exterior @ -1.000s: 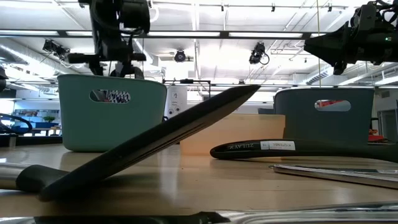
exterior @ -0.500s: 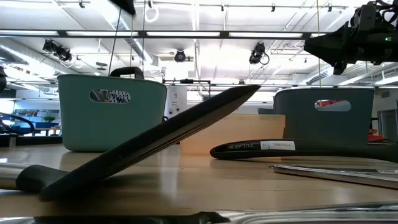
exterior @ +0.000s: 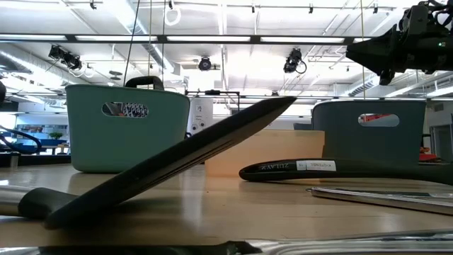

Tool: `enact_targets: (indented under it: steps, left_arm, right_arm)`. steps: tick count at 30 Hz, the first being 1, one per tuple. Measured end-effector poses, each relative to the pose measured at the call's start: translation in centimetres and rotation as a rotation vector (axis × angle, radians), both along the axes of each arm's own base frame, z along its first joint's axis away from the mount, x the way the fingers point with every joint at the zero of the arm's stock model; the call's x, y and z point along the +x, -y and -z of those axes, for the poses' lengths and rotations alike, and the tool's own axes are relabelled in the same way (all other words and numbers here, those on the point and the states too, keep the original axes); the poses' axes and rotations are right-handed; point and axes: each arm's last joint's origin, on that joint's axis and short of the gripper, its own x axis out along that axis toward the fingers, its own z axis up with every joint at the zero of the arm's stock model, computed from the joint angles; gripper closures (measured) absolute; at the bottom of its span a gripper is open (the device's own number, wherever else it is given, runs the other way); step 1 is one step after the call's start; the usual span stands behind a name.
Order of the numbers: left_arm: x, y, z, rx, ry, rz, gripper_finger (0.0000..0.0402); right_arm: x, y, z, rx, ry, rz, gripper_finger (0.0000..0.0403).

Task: Pick & Place Kitchen Items
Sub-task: Put the black serving spoon into the blue bin

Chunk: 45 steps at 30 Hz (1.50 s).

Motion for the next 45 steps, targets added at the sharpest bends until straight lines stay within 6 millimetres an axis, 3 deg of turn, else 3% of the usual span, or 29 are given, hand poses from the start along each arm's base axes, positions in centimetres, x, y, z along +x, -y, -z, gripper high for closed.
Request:
enact_targets:
  steps: [8, 21, 28, 38, 41, 45]
  left_arm:
    - [-0.7, 0.9, 7.4, 0.01, 0.214, 0.008, 0.0398]
    - [-0.8, 1.2, 16.2, 0.106, 0.334, -0.069, 0.04]
    - [-0.8, 1.2, 19.7, 0.095, 0.36, -0.086, 0.04]
    - [-0.9, 1.0, 20.5, 0.115, 0.375, -0.114, 0.0399]
    - [-0.9, 1.1, 20.5, 0.117, 0.369, -0.111, 0.0399]
    - [-0.9, 1.1, 20.6, 0.121, 0.368, -0.108, 0.0397]
  right_arm:
    - [0.0, 0.0, 0.0, 0.003, 0.001, -0.001, 0.0286]
    - [0.0, 0.0, 0.0, 0.006, 0.002, -0.002, 0.0286]
    - [0.0, 0.0, 0.0, 0.003, 0.001, -0.001, 0.0286]
    - [0.0, -0.2, -0.4, -0.049, 0.029, -0.062, 0.0291]
    - [-0.2, -0.3, -1.1, -0.105, 0.091, -0.073, 0.0317]
    - [-0.5, -0.3, -2.5, -0.161, 0.106, -0.065, 0.0381]
